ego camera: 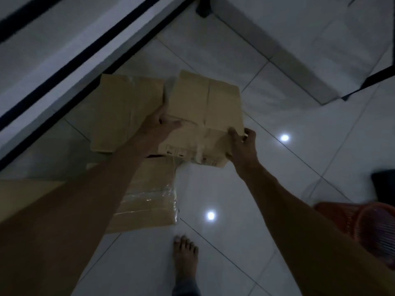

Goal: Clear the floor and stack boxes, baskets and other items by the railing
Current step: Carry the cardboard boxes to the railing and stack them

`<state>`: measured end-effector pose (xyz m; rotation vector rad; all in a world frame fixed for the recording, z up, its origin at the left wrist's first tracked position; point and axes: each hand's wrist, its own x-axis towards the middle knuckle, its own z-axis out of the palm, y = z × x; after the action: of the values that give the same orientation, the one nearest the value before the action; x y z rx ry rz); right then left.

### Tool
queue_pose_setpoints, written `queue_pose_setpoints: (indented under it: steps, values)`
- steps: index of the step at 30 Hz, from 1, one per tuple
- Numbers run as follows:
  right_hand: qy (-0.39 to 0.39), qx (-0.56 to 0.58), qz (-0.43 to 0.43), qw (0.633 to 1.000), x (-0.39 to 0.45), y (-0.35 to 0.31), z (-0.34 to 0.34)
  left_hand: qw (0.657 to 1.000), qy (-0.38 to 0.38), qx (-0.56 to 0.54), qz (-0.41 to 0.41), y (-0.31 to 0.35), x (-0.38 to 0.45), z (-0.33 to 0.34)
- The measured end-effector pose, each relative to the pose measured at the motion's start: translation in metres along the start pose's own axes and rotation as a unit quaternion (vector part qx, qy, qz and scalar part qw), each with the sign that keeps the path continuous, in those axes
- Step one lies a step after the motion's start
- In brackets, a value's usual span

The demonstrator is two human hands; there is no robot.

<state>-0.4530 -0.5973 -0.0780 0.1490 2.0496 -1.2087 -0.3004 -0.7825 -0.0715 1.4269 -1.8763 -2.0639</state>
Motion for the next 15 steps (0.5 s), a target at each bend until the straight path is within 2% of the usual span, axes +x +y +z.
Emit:
queue_pose_setpoints:
  steps: [3, 7, 9, 12, 15]
  values:
    - [-0.012, -0.053, -0.043, 0.998, 0.016, 0.004, 0.034, 0.999, 0.021, 0.026, -0.025, -0.013, 0.028, -0.014]
    - [-0.01, -0.165, -0.044, 0.985, 0.026, 0.02, 0.042, 0.977, 0.014, 0.206, -0.047, -0.04, 0.027, -0.012]
    - [-0.004, -0.22, -0.049, 0.974, 0.028, 0.025, 0.041, 0.966, 0.011, 0.256, -0.04, -0.052, 0.028, -0.01]
    - [-0.008, -0.239, -0.07, 0.968, 0.03, 0.019, 0.045, 0.945, 0.036, 0.322, -0.044, -0.052, 0.041, -0.014]
    - [-0.021, -0.23, -0.071, 0.97, 0.033, 0.014, 0.049, 0.942, 0.066, 0.322, -0.067, -0.042, 0.049, -0.027]
